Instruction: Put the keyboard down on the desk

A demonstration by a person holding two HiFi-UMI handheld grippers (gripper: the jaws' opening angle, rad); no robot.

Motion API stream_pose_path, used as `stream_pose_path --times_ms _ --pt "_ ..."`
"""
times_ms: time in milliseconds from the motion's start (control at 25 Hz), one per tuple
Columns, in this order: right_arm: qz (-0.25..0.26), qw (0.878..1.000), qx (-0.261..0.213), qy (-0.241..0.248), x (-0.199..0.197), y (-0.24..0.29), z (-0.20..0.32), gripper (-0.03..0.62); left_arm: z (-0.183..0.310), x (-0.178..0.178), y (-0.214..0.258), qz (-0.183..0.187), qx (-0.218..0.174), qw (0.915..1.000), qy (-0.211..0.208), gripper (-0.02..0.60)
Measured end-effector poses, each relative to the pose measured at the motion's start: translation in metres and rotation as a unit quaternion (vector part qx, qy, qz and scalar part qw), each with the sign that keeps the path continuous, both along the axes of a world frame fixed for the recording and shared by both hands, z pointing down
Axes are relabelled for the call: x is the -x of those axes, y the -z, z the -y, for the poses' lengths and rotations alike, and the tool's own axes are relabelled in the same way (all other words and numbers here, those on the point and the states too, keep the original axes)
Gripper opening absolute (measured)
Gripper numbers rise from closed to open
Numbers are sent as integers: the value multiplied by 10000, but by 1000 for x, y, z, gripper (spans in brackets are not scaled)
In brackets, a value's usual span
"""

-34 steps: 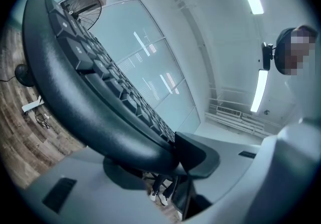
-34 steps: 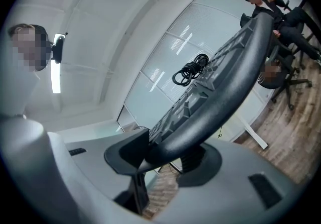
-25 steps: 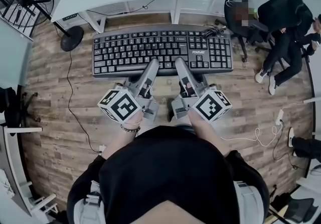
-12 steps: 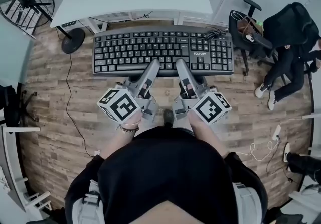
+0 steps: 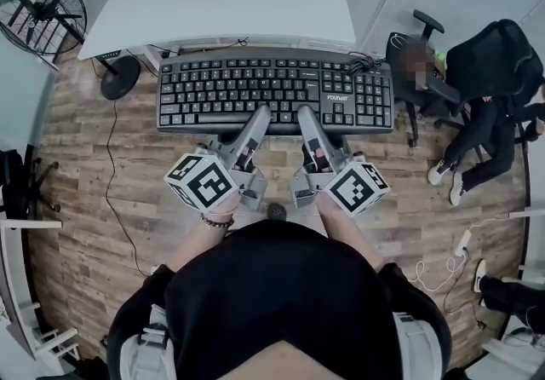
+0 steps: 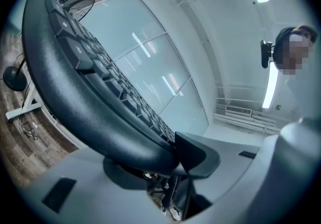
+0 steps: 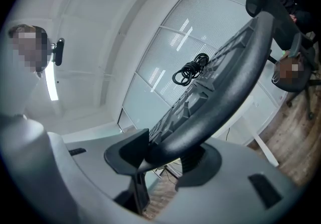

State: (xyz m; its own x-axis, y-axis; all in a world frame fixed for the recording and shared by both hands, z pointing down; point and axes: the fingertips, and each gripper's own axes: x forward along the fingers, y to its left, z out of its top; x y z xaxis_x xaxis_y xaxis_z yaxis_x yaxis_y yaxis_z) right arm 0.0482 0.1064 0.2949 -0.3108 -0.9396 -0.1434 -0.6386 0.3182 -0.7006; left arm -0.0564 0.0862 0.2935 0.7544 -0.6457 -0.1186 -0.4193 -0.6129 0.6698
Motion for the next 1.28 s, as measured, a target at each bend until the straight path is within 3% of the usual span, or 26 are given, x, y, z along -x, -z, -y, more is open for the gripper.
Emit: stream_pose_path --times_ms 1280 --pt "-39 9999 -79 71 -3 -7 11 179 10 -2 -7 -71 -133 9999 20 175"
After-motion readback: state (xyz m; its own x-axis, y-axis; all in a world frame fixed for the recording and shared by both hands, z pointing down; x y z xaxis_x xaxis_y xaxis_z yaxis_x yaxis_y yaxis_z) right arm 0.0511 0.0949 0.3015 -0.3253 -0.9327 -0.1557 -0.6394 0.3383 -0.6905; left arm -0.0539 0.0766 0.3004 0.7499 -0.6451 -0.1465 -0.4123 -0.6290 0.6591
